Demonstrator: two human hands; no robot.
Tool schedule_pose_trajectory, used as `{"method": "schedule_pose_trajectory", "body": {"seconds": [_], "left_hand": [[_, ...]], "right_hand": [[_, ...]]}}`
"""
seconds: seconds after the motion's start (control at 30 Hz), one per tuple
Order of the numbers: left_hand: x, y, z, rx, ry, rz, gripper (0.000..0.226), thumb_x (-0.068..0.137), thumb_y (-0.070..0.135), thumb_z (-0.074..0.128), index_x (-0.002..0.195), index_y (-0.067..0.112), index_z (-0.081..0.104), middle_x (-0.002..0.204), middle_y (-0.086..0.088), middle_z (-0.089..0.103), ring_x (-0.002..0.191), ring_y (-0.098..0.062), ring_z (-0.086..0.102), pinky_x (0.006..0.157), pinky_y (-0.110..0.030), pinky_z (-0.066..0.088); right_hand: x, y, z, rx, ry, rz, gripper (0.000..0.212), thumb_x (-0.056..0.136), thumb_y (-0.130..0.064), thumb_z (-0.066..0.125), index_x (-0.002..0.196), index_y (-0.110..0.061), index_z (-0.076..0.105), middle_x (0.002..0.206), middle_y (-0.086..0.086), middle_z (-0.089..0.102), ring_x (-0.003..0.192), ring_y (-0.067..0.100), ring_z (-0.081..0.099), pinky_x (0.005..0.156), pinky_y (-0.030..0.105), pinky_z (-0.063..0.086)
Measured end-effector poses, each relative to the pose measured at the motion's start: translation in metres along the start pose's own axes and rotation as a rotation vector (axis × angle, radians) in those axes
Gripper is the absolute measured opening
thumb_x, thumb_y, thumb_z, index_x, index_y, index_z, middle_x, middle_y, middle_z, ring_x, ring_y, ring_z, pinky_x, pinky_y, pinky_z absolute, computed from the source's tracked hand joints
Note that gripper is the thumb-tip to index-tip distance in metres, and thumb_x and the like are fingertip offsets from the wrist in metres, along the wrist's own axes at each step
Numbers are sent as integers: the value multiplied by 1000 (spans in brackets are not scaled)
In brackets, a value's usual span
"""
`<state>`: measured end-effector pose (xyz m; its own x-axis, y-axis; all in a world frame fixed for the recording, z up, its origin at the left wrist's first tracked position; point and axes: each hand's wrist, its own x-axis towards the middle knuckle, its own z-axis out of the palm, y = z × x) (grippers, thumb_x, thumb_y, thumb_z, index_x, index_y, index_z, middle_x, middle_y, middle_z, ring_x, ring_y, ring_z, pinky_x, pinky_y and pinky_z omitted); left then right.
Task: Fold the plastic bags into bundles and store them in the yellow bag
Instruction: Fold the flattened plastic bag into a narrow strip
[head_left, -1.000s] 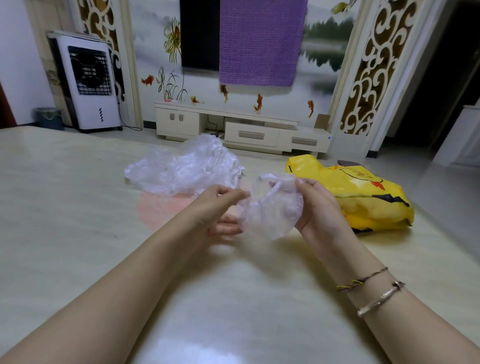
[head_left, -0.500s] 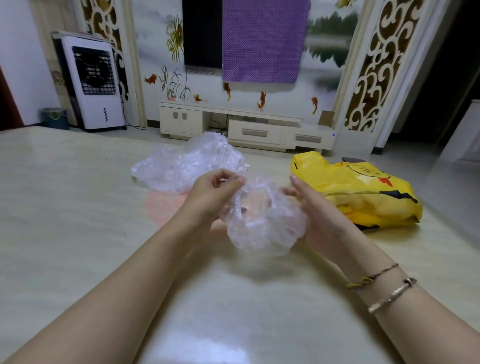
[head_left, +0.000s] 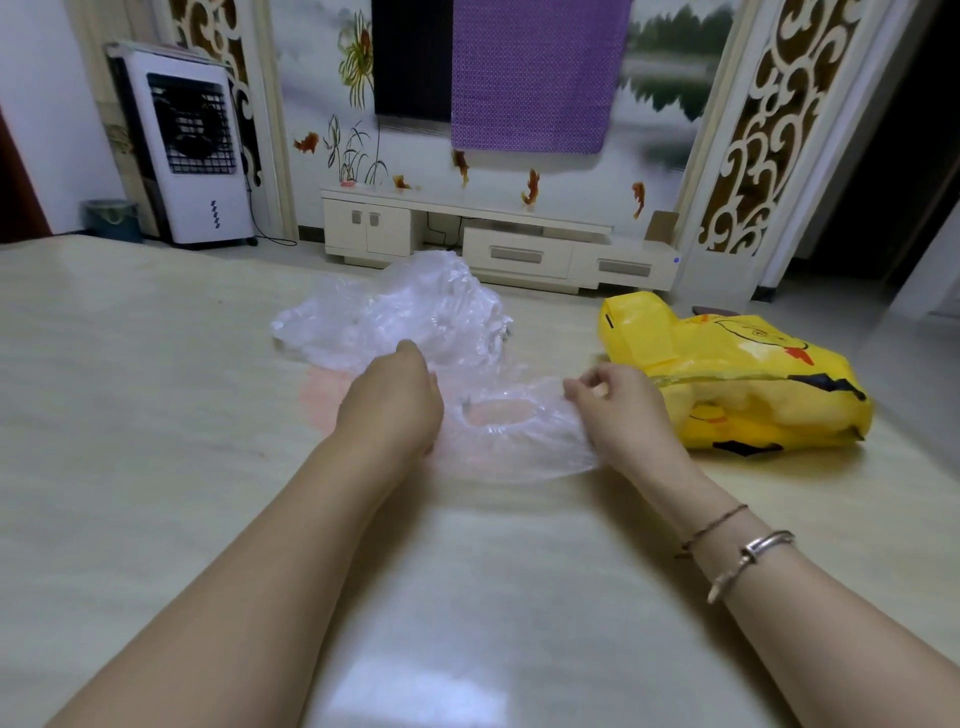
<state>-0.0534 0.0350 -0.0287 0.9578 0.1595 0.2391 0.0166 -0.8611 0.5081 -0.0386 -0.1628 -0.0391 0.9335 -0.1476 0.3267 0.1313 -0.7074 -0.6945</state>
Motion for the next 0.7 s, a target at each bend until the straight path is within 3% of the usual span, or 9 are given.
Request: {"method": "schedule_pose_trajectory", "body": {"seconds": [0.07, 0.13, 0.23, 0.33, 0.43, 0.53, 0.6, 0.7], "left_hand": [[1, -1, 2, 82, -117, -44, 11, 100, 18, 41, 104, 8, 42, 113, -16, 57, 92, -31, 51, 72, -33, 36], [0, 1, 1, 122, -146, -41, 27, 101, 31, 42, 112, 7, 42, 112, -14, 56, 93, -30, 51, 71, -33, 36], [-5, 3, -5, 237, -35, 2, 42, 99, 46, 40, 122, 10, 40, 109, -7, 51, 99, -29, 50, 73, -35, 38], [-2, 2, -9, 158, 20, 176, 35, 97, 39, 47, 123, 16, 47, 128, -4, 45, 123, -30, 32, 94, -38, 35], [-6, 6, -7, 51, -310, 273, 44, 97, 41, 49, 136, 21, 45, 148, 2, 36, 140, -23, 16, 107, -37, 26], [-13, 3, -1, 298, -646, 292, 75, 93, 61, 40, 154, 27, 13, 162, 14, -4, 148, -21, -15, 118, -39, -3], [-12, -3, 0, 376, -711, 273, 90, 86, 73, 36, 154, 32, -7, 158, 18, -19, 145, -21, -25, 118, -45, -13], [-8, -10, 2, 444, -729, 266, 105, 73, 86, 34, 150, 37, -19, 155, 21, -26, 144, -23, -29, 116, -53, -15]], "right_hand": [[-1, 4, 2, -171, -1, -40, 23, 94, -33, 55, 87, -12, 60, 68, -1, 55, 71, 20, 53, 55, 34, 26], [-2, 7, 2, -265, -12, -34, 27, 94, -40, 52, 94, -14, 57, 79, 3, 61, 81, 26, 58, 57, 34, 31], [-9, 1, -3, -336, -7, -89, 31, 97, -39, 47, 114, -15, 52, 102, 4, 60, 98, 26, 57, 69, 35, 40], [-20, -3, -8, -369, -22, -325, 35, 98, -29, 44, 130, -12, 47, 129, 4, 51, 121, 22, 47, 93, 32, 36], [-28, -5, -6, -363, -243, -496, 44, 100, -25, 41, 143, -14, 39, 150, 2, 37, 140, 15, 30, 111, 22, 20], [-31, 1, -4, -461, -464, -482, 53, 103, -35, 30, 153, -20, 17, 161, -4, 11, 147, 6, 5, 119, 27, 5], [-31, 6, -7, -520, -571, -431, 59, 103, -43, 24, 154, -21, 5, 162, -6, 0, 147, 3, -3, 120, 29, 0], [-30, 15, -14, -604, -678, -358, 71, 98, -56, 21, 154, -20, -5, 162, -6, -7, 146, 3, -9, 120, 34, -3]]}}
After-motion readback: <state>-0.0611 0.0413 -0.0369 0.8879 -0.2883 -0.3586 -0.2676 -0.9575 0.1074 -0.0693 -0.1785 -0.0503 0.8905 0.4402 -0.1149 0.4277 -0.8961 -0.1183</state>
